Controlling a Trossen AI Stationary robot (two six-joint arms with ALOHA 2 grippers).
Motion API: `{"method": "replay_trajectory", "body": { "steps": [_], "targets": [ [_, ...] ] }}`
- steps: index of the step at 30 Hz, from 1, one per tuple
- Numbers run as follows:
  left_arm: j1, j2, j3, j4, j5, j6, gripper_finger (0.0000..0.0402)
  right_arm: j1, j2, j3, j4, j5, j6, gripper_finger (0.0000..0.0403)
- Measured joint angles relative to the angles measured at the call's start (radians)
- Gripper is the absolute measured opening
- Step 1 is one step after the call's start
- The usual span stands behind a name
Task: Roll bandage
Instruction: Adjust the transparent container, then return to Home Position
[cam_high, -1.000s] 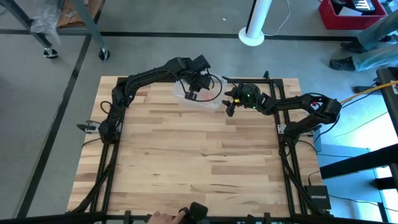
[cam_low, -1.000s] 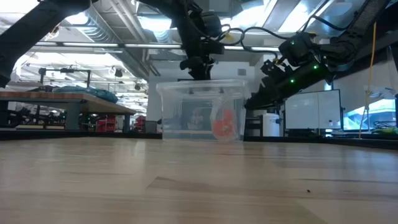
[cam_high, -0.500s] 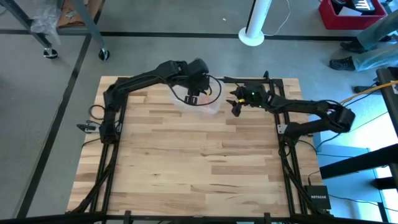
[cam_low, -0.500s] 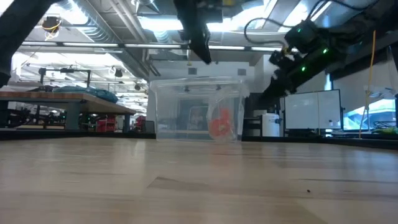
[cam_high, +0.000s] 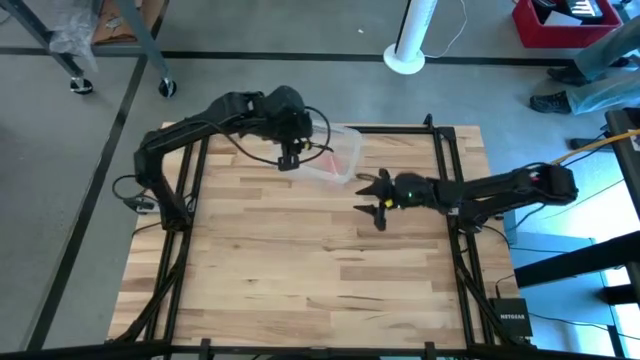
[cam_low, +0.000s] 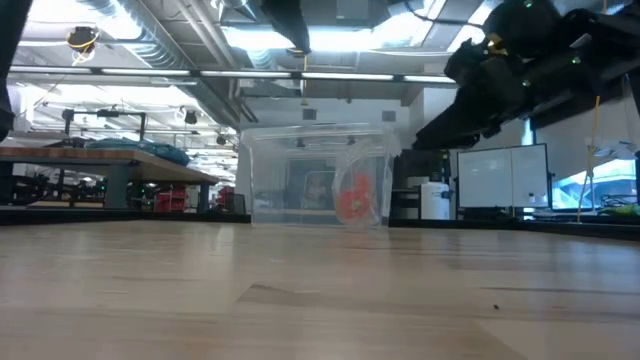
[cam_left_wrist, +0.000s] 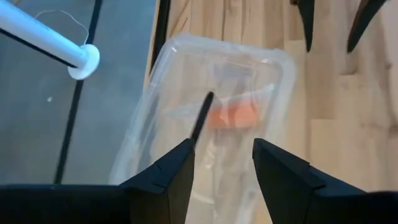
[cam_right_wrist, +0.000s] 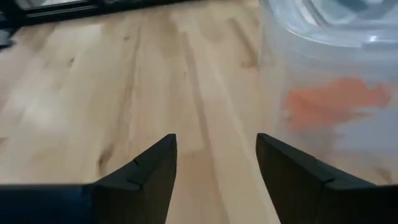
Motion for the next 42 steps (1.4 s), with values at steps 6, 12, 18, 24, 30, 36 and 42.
{"method": "replay_trajectory", "body": {
  "steps": [6,12,18,24,30,36,42],
  "targets": [
    [0.000,-0.157,-0.280,0.163,0.000,-0.085,0.0157,0.092,0.143,-0.009,0.247,0.162,-0.032,0.0220],
    [0.000,-0.328,-0.627,0.386,-0.001,-0.168,0.0157,0.090,0.322,0.035,0.398,0.187,-0.026,0.0220],
    [-0.006,-0.483,-0.885,0.522,-0.005,-0.250,0.0157,0.074,0.427,0.129,0.368,0.276,-0.104,0.0220],
    [-0.011,-0.590,-1.007,0.587,-0.015,-0.292,0.0157,-0.022,0.428,0.139,0.333,0.299,-0.129,0.0220],
    [-0.011,-0.609,-1.062,0.674,-0.019,-0.294,0.0157,-0.110,0.427,0.139,0.331,0.288,-0.160,0.0220],
    [-0.037,-0.606,-1.076,0.732,-0.020,-0.306,0.0157,-0.097,0.370,0.138,0.251,0.187,-0.160,0.0220],
    [-0.119,-0.623,-1.077,0.821,-0.018,-0.282,0.0140,0.014,0.114,0.139,-0.017,0.160,-0.150,0.0220]
  ]
}}
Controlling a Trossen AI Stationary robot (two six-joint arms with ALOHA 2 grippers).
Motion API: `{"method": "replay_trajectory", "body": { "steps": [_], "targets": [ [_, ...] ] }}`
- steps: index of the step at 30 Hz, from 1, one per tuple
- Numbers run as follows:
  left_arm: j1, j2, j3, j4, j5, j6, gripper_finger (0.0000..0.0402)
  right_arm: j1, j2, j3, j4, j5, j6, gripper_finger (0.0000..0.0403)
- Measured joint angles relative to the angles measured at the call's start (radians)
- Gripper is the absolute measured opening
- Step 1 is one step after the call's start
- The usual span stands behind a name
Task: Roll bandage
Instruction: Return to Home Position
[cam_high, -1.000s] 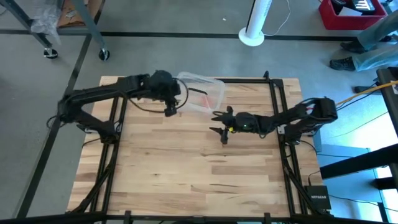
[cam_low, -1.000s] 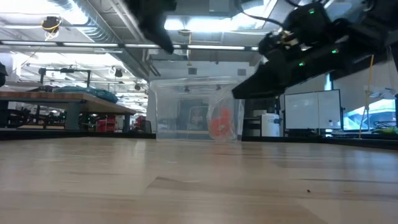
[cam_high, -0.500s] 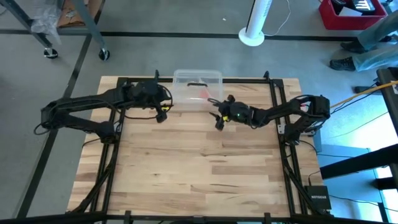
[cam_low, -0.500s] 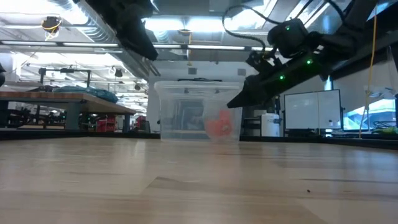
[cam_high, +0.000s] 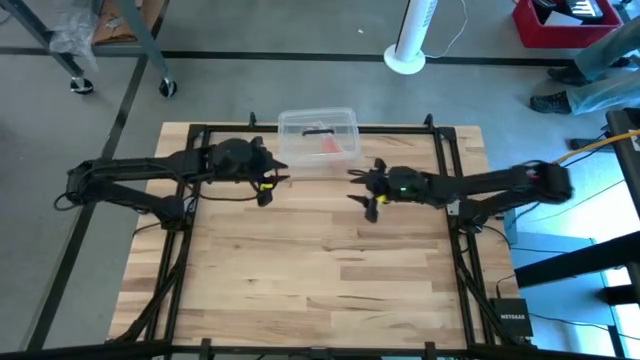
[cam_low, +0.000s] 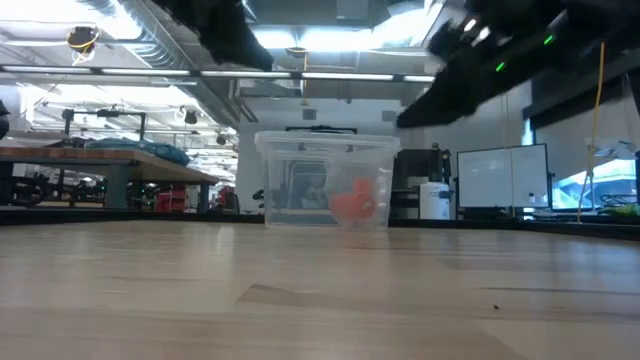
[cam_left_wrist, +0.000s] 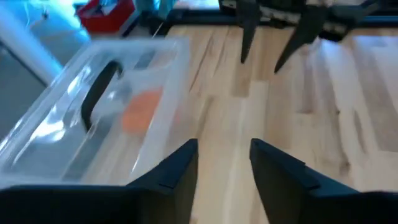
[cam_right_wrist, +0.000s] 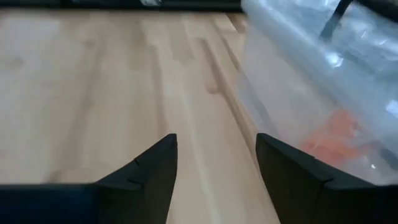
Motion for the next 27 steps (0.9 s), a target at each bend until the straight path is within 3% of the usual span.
{"method": "replay_trajectory", "body": {
  "steps": [4,9,15,22,27],
  "targets": [
    [-0.025,-0.043,-0.053,0.113,0.018,0.039,0.0087,0.008,-0.201,-0.001,-0.157,-0.064,0.036,0.0196],
    [-0.015,-0.182,-0.238,0.319,0.126,0.014,0.0017,0.004,-0.396,-0.066,-0.165,-0.164,0.079,0.0113],
    [-0.028,-0.362,-0.470,0.481,0.149,-0.104,0.0012,0.006,-0.571,-0.239,-0.036,-0.195,0.193,0.0011],
    [-0.045,-0.479,-0.606,0.562,0.145,-0.151,0.0004,0.005,-0.668,-0.423,0.220,-0.166,0.260,0.0031],
    [-0.042,-0.518,-0.647,0.562,0.137,-0.144,0.0004,0.003,-0.677,-0.474,0.327,-0.077,0.180,0.0019]
  ]
}}
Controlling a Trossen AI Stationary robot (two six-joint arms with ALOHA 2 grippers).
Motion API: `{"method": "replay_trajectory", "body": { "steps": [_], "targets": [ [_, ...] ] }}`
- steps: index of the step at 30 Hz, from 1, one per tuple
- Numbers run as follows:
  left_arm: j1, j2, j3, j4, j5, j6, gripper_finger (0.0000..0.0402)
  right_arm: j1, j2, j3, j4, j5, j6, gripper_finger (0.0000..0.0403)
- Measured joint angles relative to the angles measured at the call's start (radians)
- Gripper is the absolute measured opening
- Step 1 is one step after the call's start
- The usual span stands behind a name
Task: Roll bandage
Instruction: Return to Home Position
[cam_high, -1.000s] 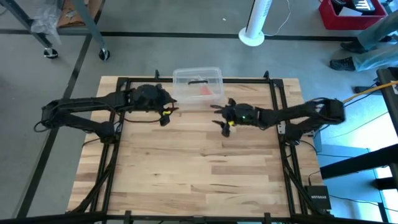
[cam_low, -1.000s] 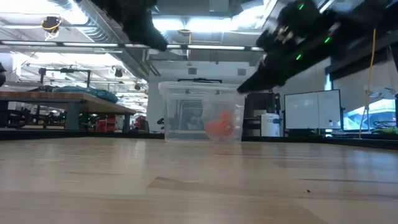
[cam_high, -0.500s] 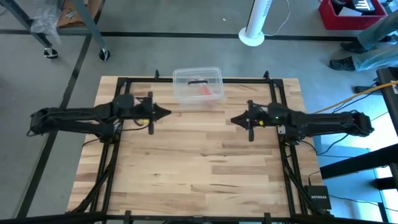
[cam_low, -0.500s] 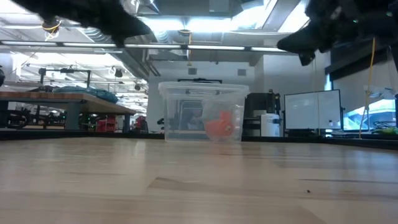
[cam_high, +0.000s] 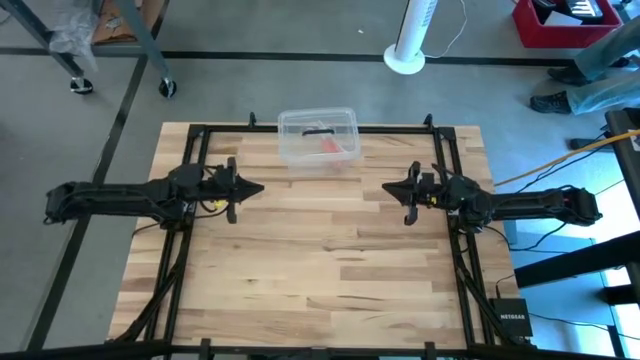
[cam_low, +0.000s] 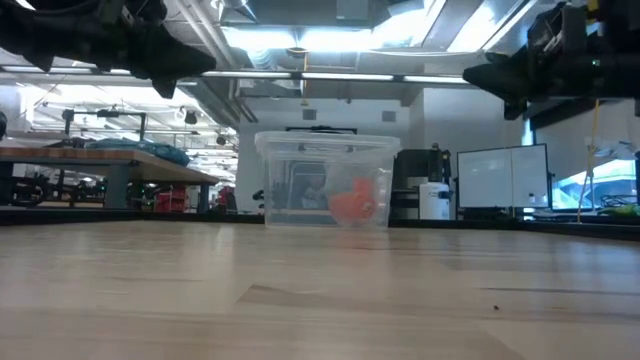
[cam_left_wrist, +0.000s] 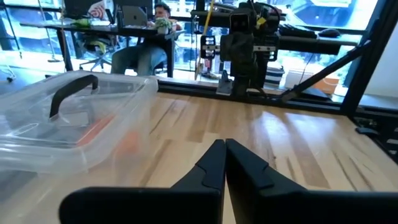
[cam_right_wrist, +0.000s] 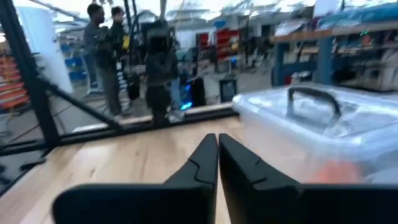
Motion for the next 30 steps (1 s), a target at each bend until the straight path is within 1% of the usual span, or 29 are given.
{"method": "replay_trajectory", "body": {
  "steps": [4,10,13,14,18,21,26,30],
  "targets": [
    [0.006,-0.014,-0.002,0.000,0.000,0.022,0.0004,0.000,0.000,-0.001,0.012,0.006,-0.014,0.0005],
    [0.006,-0.018,-0.003,0.000,0.000,0.046,0.0003,0.000,-0.003,-0.001,0.009,0.006,-0.025,0.0012],
    [0.006,-0.053,-0.030,0.010,-0.001,0.051,0.0001,0.000,-0.002,-0.001,-0.005,-0.013,-0.013,0.0010],
    [0.007,-0.071,-0.048,0.019,-0.011,0.051,0.0001,0.000,-0.002,-0.001,-0.007,-0.019,-0.012,0.0008],
    [0.007,-0.193,-0.116,0.029,-0.105,0.041,0.0002,0.001,-0.003,-0.001,-0.007,-0.019,-0.006,0.0004],
    [0.008,-0.289,-0.141,0.008,-0.112,0.027,0.0001,0.001,-0.003,-0.001,-0.008,-0.019,-0.004,0.0009],
    [0.008,-0.429,-0.147,-0.104,-0.114,0.008,0.0003,0.001,-0.007,-0.001,-0.016,-0.019,0.013,0.0011],
    [0.008,-0.516,-0.147,-0.198,-0.141,-0.007,0.0003,0.001,-0.026,-0.001,-0.027,-0.018,0.014,0.0005]
  ]
}}
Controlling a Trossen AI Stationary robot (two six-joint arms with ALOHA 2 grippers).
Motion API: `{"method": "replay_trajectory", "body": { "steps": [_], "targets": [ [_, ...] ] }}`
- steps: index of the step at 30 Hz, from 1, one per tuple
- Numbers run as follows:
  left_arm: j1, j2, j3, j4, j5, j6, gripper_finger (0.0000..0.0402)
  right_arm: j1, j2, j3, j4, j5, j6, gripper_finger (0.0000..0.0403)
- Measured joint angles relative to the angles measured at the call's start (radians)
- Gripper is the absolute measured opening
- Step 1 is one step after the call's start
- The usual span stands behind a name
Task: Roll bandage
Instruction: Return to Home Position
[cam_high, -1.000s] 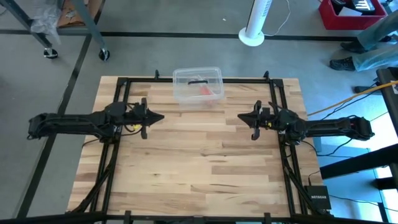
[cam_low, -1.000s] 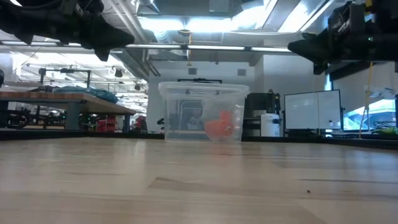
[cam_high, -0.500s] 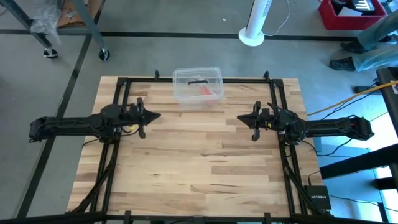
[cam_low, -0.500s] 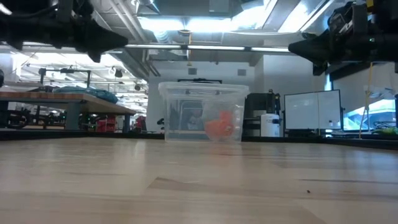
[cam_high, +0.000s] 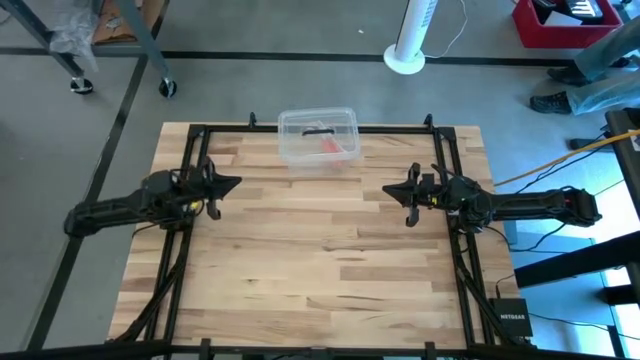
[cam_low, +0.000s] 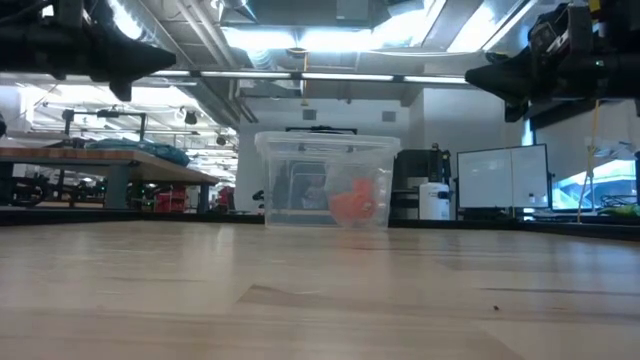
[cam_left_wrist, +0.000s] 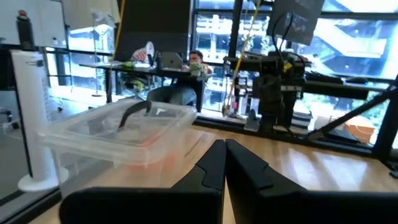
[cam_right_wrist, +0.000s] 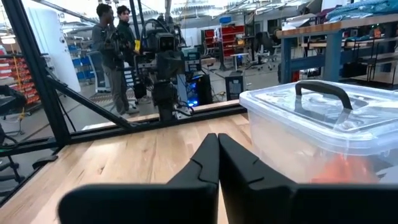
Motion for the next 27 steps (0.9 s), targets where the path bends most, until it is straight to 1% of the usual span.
{"method": "replay_trajectory", "body": {
  "steps": [4,10,13,17,21,27],
  "targets": [
    [0.000,-0.067,-0.024,-0.011,-0.009,-0.021,0.0003,0.001,-0.026,0.000,-0.019,-0.001,0.010,0.0005],
    [0.000,-0.063,-0.063,0.015,-0.014,-0.035,0.0003,0.005,-0.059,0.001,-0.082,-0.005,0.037,0.0012],
    [0.000,-0.063,-0.072,0.012,-0.015,-0.053,0.0003,0.025,-0.075,0.000,-0.097,-0.001,0.039,0.0013],
    [-0.010,-0.063,-0.072,0.009,-0.014,-0.065,0.0004,0.062,-0.117,0.000,-0.113,0.057,0.028,0.0014],
    [-0.032,-0.063,-0.072,0.007,-0.013,-0.072,0.0004,0.090,-0.192,0.000,-0.219,0.107,0.020,0.0014],
    [-0.049,-0.063,-0.072,0.007,-0.013,-0.066,0.0004,0.092,-0.355,0.000,-0.413,0.065,0.027,0.0014]
  ]
}}
